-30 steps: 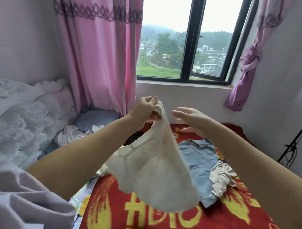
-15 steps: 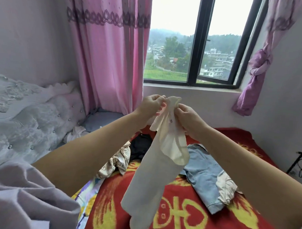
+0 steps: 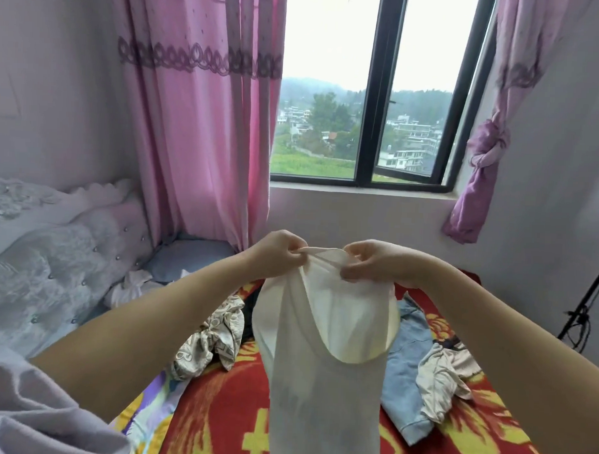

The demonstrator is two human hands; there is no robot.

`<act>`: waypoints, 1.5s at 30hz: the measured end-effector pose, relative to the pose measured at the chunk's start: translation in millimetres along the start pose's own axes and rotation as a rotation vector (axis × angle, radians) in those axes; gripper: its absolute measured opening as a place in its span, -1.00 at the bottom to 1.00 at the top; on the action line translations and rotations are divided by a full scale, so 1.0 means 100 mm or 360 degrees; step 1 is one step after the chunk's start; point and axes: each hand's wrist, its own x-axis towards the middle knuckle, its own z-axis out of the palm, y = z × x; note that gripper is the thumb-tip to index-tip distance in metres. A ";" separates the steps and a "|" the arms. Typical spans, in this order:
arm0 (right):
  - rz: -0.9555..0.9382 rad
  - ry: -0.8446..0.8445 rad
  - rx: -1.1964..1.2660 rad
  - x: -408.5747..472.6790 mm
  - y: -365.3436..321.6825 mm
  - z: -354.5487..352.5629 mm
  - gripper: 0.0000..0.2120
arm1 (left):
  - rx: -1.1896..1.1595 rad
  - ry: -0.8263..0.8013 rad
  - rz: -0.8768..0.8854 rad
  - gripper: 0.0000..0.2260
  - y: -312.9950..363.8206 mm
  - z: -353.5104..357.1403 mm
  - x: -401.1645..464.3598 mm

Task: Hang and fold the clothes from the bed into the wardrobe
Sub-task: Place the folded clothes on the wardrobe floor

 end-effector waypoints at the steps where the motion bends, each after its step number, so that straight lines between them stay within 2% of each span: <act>1: 0.0116 0.0064 -0.0249 0.03 0.10 -0.06 -0.89 | 0.0123 0.0085 -0.0007 -0.73 0.00 -0.04 0.04; 3: 0.0360 0.0187 -0.0639 0.07 0.32 -0.16 -0.88 | 0.0157 0.0204 -0.0067 -0.73 0.02 -0.13 0.06; 6: 0.0553 0.0289 -0.0584 0.05 0.58 -0.32 -0.82 | -0.0030 0.0339 -0.0198 -0.73 -0.06 -0.25 0.06; 10: 0.0341 0.0501 -0.0416 -0.04 0.58 -0.45 -0.82 | -0.0375 0.0414 -0.0255 -0.91 -0.18 -0.31 0.04; 12: 0.0137 0.0513 -0.0271 -0.12 0.47 -0.45 -0.78 | -0.0449 0.0472 -0.0231 -0.91 -0.22 -0.33 0.02; 13: 0.0030 0.0507 -0.0173 -0.16 0.43 -0.45 -0.70 | -0.0440 0.0502 -0.0195 -0.88 -0.24 -0.37 0.01; 16: -0.0207 0.0528 -0.0045 -0.26 0.34 -0.47 -0.54 | -0.0347 0.0494 -0.0084 -0.82 -0.31 -0.54 -0.06; 18: -0.0211 0.0432 0.0021 -0.32 0.24 -0.48 -0.45 | -0.0244 0.0481 -0.0066 -0.77 -0.35 -0.66 -0.10; 21: -0.0163 0.0112 -0.0139 -0.40 0.02 -0.47 -0.63 | 0.0021 0.0566 -0.0092 -0.68 -0.42 -0.77 -0.11; 22: -0.0164 0.0062 -0.0200 -0.40 -0.04 -0.46 -0.63 | 0.0147 0.0614 -0.0106 -0.68 -0.44 -0.80 -0.12; 25: -0.0237 0.0183 -0.0248 -0.37 -0.11 -0.43 -0.61 | 0.0388 0.0736 -0.0128 -0.85 -0.50 -0.82 -0.13; 27: -0.0357 0.0364 -0.0291 -0.32 -0.12 -0.41 -0.60 | 0.0231 0.0854 -0.0250 -0.90 -0.55 -0.75 -0.11; 29: -0.0461 0.0486 -0.0353 -0.28 -0.13 -0.38 -0.62 | -0.0244 0.0920 -0.0430 -0.83 -0.55 -0.66 -0.11; 31: -0.0530 0.0524 -0.0385 -0.24 -0.14 -0.33 -0.62 | -0.0687 0.0850 -0.0432 -0.80 -0.55 -0.57 -0.11; 33: -0.0559 0.0500 -0.0368 -0.23 -0.15 -0.30 -0.61 | -0.0847 0.0764 -0.0387 -0.80 -0.52 -0.50 -0.13; 35: -0.0523 0.0438 -0.0365 -0.23 -0.14 -0.33 -0.64 | -0.0636 0.0779 -0.0308 -0.72 -0.51 -0.48 -0.17; 38: -0.0329 0.0398 -0.0515 -0.25 -0.04 -0.42 -0.73 | 0.0060 0.0836 -0.0108 -0.74 -0.62 -0.54 -0.22; 40: -0.0240 0.0475 -0.0782 -0.23 0.09 -0.48 -0.71 | 0.0293 0.0787 0.0046 -0.56 -0.69 -0.59 -0.27; 42: -0.0103 0.0467 -0.1020 -0.22 0.19 -0.53 -0.70 | 0.0402 0.0585 0.0134 -0.40 -0.68 -0.64 -0.32; 43: -0.0029 0.0423 -0.1003 -0.25 0.22 -0.56 -0.64 | 0.0515 0.0444 0.0148 -0.35 -0.66 -0.65 -0.34; 45: 0.0066 0.0353 -0.0617 -0.33 0.25 -0.64 -0.54 | 0.0696 0.0240 0.0185 -0.34 -0.61 -0.69 -0.37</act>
